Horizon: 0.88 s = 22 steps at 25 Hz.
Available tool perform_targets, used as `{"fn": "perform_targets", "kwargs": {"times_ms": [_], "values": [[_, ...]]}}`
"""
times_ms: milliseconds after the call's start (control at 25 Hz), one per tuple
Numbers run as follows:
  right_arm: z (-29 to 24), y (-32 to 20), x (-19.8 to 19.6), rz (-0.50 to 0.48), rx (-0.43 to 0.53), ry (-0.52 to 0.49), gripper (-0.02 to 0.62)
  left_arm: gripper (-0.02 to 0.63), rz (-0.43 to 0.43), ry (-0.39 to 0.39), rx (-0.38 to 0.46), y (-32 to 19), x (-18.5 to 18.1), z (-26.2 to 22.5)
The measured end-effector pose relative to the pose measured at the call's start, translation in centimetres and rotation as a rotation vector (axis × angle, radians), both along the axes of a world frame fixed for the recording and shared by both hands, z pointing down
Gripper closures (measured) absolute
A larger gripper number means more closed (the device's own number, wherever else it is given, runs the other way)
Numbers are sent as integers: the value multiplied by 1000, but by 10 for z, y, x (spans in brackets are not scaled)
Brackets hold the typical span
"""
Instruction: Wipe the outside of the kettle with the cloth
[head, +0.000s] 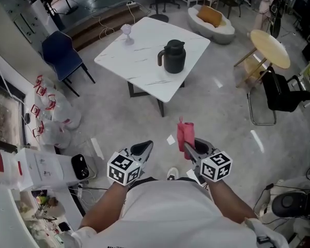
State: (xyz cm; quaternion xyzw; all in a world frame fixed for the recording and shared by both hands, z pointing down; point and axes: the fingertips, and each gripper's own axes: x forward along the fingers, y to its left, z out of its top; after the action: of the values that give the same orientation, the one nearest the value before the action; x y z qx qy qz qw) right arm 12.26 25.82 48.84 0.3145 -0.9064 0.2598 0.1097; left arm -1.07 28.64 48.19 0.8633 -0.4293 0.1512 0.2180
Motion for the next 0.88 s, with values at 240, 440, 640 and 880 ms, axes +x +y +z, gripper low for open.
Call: {"fn": "perform_targets", "kwargs": {"times_ms": [240, 440, 640, 880], "values": [[4, -30, 14, -22, -2, -7, 485, 606, -26, 3, -25, -22, 12, 8], [7, -44, 16, -32, -12, -16, 485, 606, -45, 0, -17, -40, 13, 4], [13, -58, 10, -41, -19, -11, 485, 606, -39, 7, -24, -55, 11, 11], [17, -95, 2, -36, -15, 2, 483, 606, -12, 23, -21, -101, 9, 18]]}}
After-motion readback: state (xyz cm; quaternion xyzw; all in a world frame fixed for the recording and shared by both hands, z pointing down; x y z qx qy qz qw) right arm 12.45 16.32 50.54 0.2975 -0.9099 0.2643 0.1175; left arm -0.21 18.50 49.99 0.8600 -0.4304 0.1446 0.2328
